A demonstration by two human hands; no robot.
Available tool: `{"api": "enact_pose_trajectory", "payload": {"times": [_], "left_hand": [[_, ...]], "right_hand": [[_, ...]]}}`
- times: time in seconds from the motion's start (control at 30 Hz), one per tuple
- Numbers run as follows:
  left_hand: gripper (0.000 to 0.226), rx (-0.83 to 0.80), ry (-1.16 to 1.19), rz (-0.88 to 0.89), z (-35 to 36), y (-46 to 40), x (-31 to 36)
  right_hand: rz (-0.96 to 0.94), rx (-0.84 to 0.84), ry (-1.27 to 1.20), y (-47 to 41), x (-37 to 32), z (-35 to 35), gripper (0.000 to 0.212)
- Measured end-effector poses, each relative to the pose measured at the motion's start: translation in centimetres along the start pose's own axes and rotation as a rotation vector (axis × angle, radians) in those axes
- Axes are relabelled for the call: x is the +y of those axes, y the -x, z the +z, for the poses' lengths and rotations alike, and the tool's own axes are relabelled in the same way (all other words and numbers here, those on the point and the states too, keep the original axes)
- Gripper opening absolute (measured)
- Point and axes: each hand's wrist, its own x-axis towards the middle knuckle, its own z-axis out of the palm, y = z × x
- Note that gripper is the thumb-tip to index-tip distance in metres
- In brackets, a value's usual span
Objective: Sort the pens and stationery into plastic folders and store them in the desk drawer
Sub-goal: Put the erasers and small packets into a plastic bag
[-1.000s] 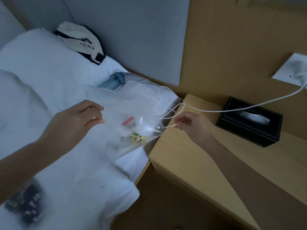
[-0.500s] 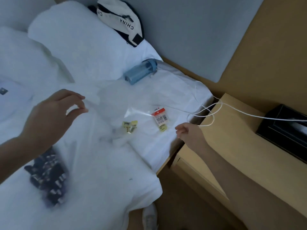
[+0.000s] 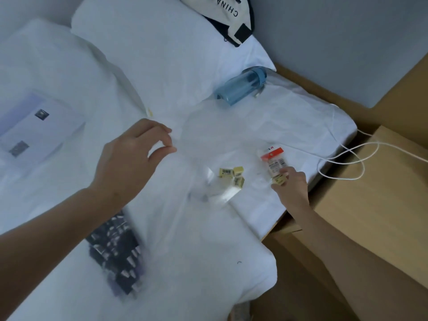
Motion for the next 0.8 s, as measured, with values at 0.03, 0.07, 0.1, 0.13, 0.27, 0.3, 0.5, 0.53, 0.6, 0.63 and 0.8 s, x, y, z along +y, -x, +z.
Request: {"api": "enact_pose_trajectory", "payload": {"times": [0.03,0.07,0.1,0.13,0.27,0.3,0.5,0.53,0.6,0.63,0.8], "left_hand": [[0.014,0.003,-0.001,0.006,0.1,0.0,-0.2],[0.014,0.007,-0.001,0.006,0.2,0.0,-0.3],[0.013,0.010,0.003,0.001,0.3,0.0,-0.4],[0.013,0.011,0.008,-0.003,0.4,0.0,-0.5],[0.013,0.006,0.017,-0.007,0.4,0.0,-0.6],[0.014,0.006,0.016,-0.010,0.3,0.0,-0.6],[0.016,-0.001,0.001,-0.040,-0.4,0.6,-0.4],[0.014,-0.001,-0.002,-0.035,-0.5,0.7,-0.4],[0.013,-0.003,-0.008,-0.029,-0.4,0.7,-0.3],[0.012,-0.005,-0.012,-0.026,-0.3,0.8,-0.3],[0.016,-0.017,-0.022,0.004,0.3,0.7,-0.3]], "right_hand": [[0.001,0.010,0.017,-0.1,-0.2,0.3,0.042],[0.000,0.023,0.033,-0.1,-0.3,0.4,0.039],[-0.001,0.041,0.038,-0.1,-0.4,0.4,0.034],[0.001,0.063,0.026,-0.1,-0.5,0.4,0.030],[0.031,0.138,-0.166,0.1,-2.1,-0.7,0.024],[0.009,0.134,-0.207,0.2,-2.9,-1.1,0.022],[-0.178,0.037,-0.340,0.4,-8.6,-2.1,0.018],[-0.214,0.020,-0.357,0.5,-9.4,-2.2,0.019],[-0.286,-0.098,-0.358,0.7,-10.6,-2.1,0.018],[-0.307,-0.201,-0.333,0.8,-11.0,-2.0,0.017],[-0.325,-0.546,-0.047,0.9,-11.4,-1.3,0.011]]}}
